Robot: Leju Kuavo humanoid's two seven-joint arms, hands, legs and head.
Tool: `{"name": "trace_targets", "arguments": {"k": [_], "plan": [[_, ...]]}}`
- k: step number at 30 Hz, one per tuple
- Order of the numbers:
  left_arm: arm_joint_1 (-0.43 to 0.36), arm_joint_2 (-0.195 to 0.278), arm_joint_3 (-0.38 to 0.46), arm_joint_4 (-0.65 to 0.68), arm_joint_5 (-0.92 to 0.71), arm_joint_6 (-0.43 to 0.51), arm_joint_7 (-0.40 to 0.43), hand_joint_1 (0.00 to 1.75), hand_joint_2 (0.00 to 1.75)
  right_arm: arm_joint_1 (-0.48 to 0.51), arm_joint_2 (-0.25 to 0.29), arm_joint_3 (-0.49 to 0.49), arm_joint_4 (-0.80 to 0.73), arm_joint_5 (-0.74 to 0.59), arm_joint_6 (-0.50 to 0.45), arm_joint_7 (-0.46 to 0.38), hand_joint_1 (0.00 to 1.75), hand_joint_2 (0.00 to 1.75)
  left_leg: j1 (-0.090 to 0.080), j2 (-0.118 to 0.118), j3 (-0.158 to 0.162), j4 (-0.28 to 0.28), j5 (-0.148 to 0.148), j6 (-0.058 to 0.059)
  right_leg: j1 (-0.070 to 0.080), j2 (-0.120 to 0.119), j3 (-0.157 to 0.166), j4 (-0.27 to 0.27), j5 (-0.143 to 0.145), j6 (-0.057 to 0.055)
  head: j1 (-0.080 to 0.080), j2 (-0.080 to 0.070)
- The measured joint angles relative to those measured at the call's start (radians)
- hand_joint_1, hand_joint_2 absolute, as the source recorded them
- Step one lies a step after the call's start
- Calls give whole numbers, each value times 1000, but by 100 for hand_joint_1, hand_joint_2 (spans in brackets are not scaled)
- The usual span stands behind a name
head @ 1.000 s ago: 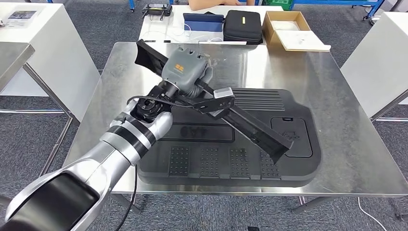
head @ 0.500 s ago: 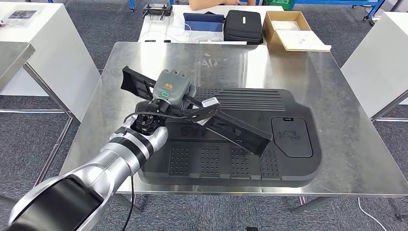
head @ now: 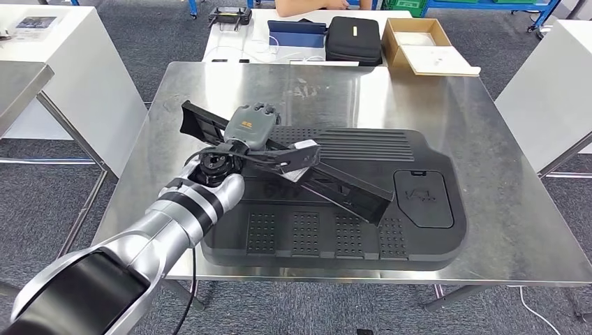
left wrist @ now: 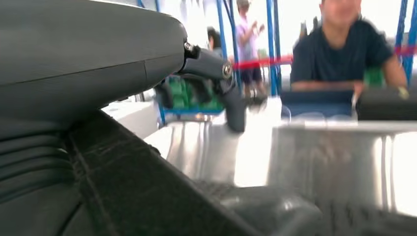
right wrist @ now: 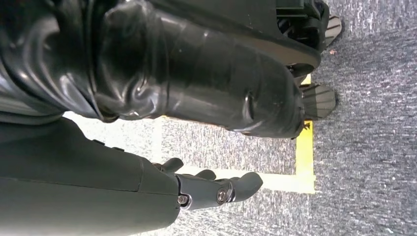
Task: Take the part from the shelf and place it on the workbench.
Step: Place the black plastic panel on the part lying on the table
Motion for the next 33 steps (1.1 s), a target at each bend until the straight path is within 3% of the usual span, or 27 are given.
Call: {"name": "trace_targets", "arguments": {"k": [7, 13, 18, 33], "plan": [[-27, -2, -56, -25, 75, -111, 5, 0, 0, 0, 0, 0, 0, -1, 7, 0, 0, 0, 0, -1, 0, 0, 0, 0, 0, -2, 0, 0, 0, 0, 0, 0], [-83, -2, -171, -37, 236, -237, -3, 0, 0, 0, 0, -1, 0, -8, 9, 0, 0, 0, 0, -1, -1, 0, 0, 0, 0, -2, 0, 0, 0, 0, 0, 0], [-147, -3, -258, -62, 312, -248, -3, 0, 0, 0, 0, -2, 0, -19, 9, -5, 0, 0, 0, -1, -2, 0, 0, 0, 0, -2, -1, 0, 0, 0, 0, 0], [-310, -3, -384, -89, 371, -278, 55, 0, 0, 0, -2, -12, 0, -34, 10, -17, 0, 0, 0, -1, -3, 0, 0, 0, 0, -2, -3, 0, 0, 0, 0, 0]]}}
